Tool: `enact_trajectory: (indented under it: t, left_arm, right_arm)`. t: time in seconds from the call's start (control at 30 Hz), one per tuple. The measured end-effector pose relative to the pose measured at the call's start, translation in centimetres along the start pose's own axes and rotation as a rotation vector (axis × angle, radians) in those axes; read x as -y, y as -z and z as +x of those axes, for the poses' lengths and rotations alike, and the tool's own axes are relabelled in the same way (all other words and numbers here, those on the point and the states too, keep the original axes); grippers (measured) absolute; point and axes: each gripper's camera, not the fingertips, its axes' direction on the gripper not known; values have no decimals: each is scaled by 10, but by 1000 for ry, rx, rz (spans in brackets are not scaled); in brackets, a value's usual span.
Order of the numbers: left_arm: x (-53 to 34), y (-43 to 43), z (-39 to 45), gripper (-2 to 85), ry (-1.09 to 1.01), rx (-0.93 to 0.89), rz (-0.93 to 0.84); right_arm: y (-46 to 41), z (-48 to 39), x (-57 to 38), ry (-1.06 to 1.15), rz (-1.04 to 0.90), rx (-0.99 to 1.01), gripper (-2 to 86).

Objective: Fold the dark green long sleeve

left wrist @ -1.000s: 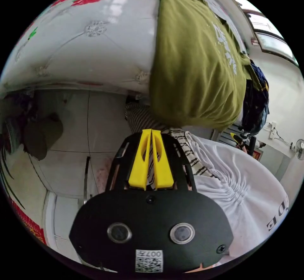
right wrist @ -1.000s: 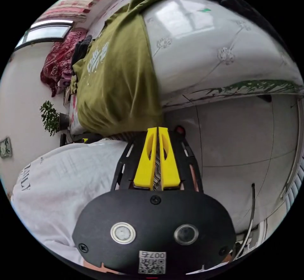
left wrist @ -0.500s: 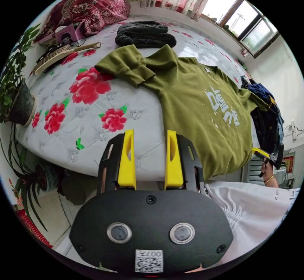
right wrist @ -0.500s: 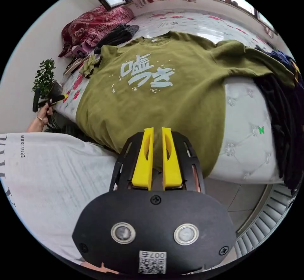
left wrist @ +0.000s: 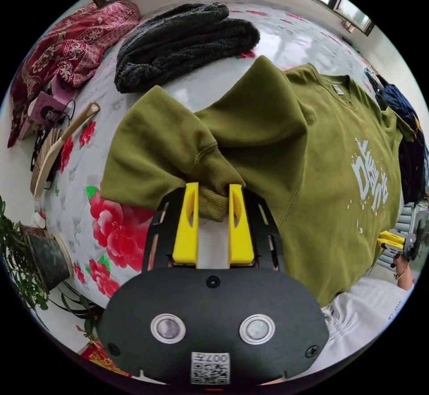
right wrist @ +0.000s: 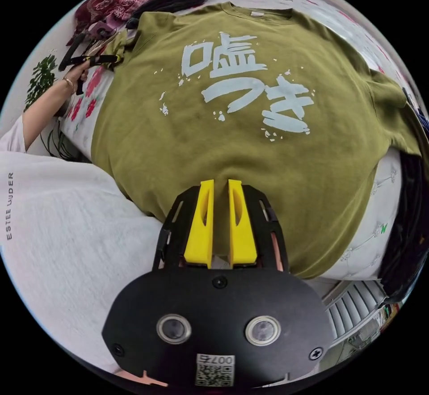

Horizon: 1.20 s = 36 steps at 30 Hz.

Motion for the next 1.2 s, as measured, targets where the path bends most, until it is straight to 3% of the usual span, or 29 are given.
enact_trajectory:
  t: [0.13, 0.33, 0.47, 0.63, 0.77, 0.87, 1.03, 1.2]
  left_arm:
    - [-34, 59, -98, 42, 202, -239, 207]
    - [-139, 211, -299, 24, 635, -338, 662]
    - [-188, 278, -363, 7, 725, -215, 728]
    - [-201, 276, -365, -2, 693, -261, 719]
    - [-203, 252, -328, -3, 648, -386, 692]
    - [-189, 282, -261, -3, 439, -420, 746]
    - [-157, 359, -75, 4, -114, -527, 798]
    - [-153, 333, 179, 65, -586, -923, 650]
  right_arm:
    - [-7, 10, 9, -82, -23, 32, 37]
    - [-13, 18, 20, -101, -80, 51, 13]
    - [6, 20, 27, -94, -38, 70, 0]
    - [37, 28, 33, -132, 115, 212, -2]
    - [48, 25, 41, -123, 159, 286, -1]
    - [66, 20, 40, -87, 201, 281, 3]
    - [106, 27, 26, -50, 285, 260, 15]
    - [145, 59, -9, -99, 407, 213, 29]
